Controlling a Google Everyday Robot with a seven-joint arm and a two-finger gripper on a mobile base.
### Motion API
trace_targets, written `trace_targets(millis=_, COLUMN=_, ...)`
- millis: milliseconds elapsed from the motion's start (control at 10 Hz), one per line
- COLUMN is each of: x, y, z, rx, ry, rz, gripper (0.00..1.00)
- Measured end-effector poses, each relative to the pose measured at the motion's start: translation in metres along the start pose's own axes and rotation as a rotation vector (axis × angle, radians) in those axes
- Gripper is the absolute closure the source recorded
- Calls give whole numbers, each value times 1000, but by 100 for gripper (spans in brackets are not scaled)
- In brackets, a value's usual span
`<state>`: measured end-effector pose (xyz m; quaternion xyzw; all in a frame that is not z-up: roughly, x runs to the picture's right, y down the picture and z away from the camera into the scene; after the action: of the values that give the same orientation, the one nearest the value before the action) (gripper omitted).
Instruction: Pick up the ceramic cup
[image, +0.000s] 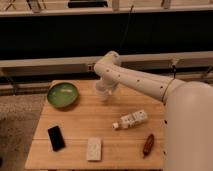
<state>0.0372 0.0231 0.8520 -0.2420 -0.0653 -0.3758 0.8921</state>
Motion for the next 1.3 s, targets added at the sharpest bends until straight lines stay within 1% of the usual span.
trace_targets(millis=1300, x=-9, y=-12, z=10, rx=-11, ry=-14, rz=-23, gripper=20)
